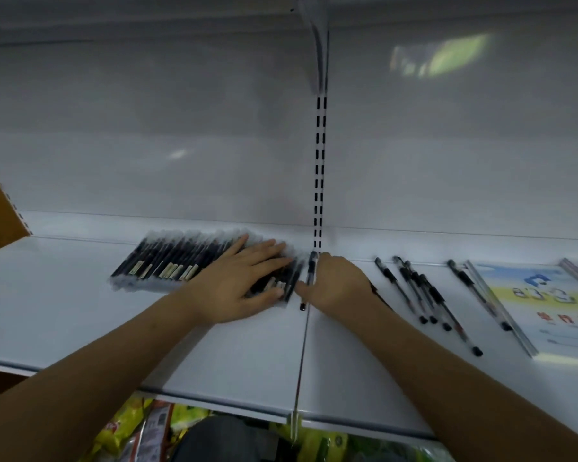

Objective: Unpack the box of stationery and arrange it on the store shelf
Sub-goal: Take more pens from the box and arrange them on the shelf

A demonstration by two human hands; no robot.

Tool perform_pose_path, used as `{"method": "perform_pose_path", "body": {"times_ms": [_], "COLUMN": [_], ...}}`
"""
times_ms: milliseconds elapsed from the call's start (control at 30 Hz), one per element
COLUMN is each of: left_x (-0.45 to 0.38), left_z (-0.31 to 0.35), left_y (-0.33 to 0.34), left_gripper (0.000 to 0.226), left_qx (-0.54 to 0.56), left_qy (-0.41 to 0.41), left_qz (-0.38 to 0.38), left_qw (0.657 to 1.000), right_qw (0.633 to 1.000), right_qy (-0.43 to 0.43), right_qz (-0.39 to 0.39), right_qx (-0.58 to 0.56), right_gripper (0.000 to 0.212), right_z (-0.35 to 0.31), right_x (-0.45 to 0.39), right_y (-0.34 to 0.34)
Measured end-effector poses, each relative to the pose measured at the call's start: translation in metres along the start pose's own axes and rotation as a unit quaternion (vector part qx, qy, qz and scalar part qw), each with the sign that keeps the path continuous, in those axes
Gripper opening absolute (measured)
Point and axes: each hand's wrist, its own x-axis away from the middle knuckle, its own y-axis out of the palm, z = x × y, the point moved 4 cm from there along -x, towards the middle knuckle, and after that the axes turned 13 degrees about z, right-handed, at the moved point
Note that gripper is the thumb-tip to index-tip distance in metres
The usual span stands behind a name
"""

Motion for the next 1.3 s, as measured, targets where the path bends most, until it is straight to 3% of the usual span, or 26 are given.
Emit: {"method": "perform_pose_path", "body": {"times_ms": [133, 233, 367, 500, 567, 700, 767, 833, 900, 967, 1100, 1200, 1300], "left_x": [-0.012, -0.026, -0.047, -0.051, -0.048, -0.055, -0.059, -0.059, -0.055, -0.051, -0.047, -0.045, -0.046], "left_z": [0.025, 0.050, 0.097, 0.145, 0.155, 0.147, 0.141, 0.137, 0.134, 0.129, 0.130, 0.133, 0.134], "left_y": [-0.007, -0.005, 0.014, 0.048, 0.059, 0.072, 0.072, 0.068, 0.065, 0.064, 0.064, 0.063, 0.065], "left_gripper": [0.044, 0.037, 0.028, 0.083, 0.098, 0.101, 0.083, 0.065, 0.065, 0.070, 0.069, 0.069, 0.077], "left_qx": [0.072, 0.122, 0.158, 0.144, 0.116, 0.150, 0.187, 0.207, 0.209, 0.188, 0.155, 0.156, 0.136], "left_qy": [-0.058, -0.085, -0.114, -0.105, -0.089, -0.085, -0.095, -0.100, -0.104, -0.107, -0.087, -0.084, -0.066], "left_qz": [0.157, 0.182, 0.102, -0.110, -0.180, -0.126, -0.078, -0.053, -0.056, -0.074, -0.103, -0.120, -0.141], "left_qw": [0.983, 0.972, 0.975, 0.978, 0.973, 0.977, 0.975, 0.972, 0.971, 0.974, 0.979, 0.977, 0.978], "right_qw": [0.996, 0.991, 0.987, 0.983, 0.981, 0.987, 0.997, 0.998, 0.989, 0.982, 0.982, 0.985, 0.990], "right_qy": [0.068, 0.119, 0.155, 0.177, 0.157, 0.096, 0.039, -0.045, -0.114, -0.144, -0.115, -0.037, 0.020], "right_qz": [-0.053, -0.020, 0.020, -0.021, -0.038, 0.013, 0.033, -0.021, -0.089, -0.122, -0.125, -0.102, -0.103], "right_qx": [-0.012, -0.064, -0.041, 0.048, 0.111, 0.128, 0.050, -0.029, -0.018, 0.019, 0.083, 0.134, 0.095], "right_gripper": [0.031, 0.038, 0.036, 0.029, 0.031, 0.028, 0.031, 0.054, 0.073, 0.077, 0.069, 0.065, 0.066], "right_z": [0.006, 0.033, 0.092, 0.147, 0.155, 0.150, 0.147, 0.140, 0.135, 0.132, 0.118, 0.108, 0.100], "right_x": [-0.006, -0.003, 0.013, 0.048, 0.060, 0.073, 0.080, 0.091, 0.103, 0.108, 0.101, 0.091, 0.077], "right_y": [-0.016, -0.051, -0.111, -0.130, -0.126, -0.125, -0.129, -0.132, -0.130, -0.121, -0.094, -0.080, -0.062]}}
